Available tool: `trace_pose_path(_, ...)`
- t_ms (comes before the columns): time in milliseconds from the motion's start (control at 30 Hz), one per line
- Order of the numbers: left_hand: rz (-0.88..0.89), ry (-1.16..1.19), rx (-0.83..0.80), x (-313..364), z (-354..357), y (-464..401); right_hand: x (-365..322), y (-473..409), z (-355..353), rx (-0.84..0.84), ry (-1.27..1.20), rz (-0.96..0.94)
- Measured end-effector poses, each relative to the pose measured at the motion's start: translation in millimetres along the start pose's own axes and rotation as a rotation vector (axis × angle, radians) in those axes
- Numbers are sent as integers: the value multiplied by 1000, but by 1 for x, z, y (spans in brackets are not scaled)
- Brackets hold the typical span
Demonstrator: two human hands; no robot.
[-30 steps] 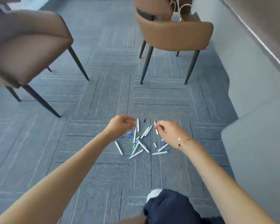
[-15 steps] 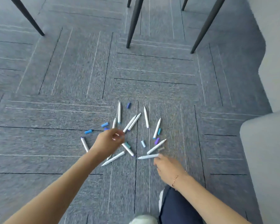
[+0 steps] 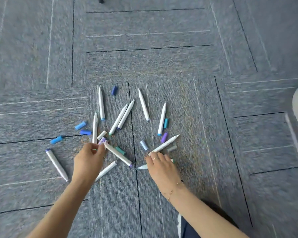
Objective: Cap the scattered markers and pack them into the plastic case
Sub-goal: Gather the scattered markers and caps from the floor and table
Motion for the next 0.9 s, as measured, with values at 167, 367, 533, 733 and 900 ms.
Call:
trace_pose_path(167, 49, -15, -42, 4, 22, 9, 31, 20, -13, 95, -470, 329)
trace_pose_path(367, 97, -218, 15, 0, 4, 14, 96, 23, 20, 95, -904, 1036)
trace_pose_path(533, -34, -282, 47, -21, -8, 17, 104, 5, 21, -12, -590, 1020)
trace_pose_path(733, -36, -220, -24, -2, 19, 6, 120, 4, 29, -113, -563, 1063)
trace_pose_path(900, -128, -204, 6, -19, 12, -1, 122, -19, -20, 72, -763, 881)
Point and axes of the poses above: each hand's wrist, its own y-axis away from the middle knuckle, its own z-axis out of the palm, x = y × z, the point moved 10 cm from there along -y, towards the middle knuckle, and after that the axes turned 11 degrees about y, right-handed, at the moved point
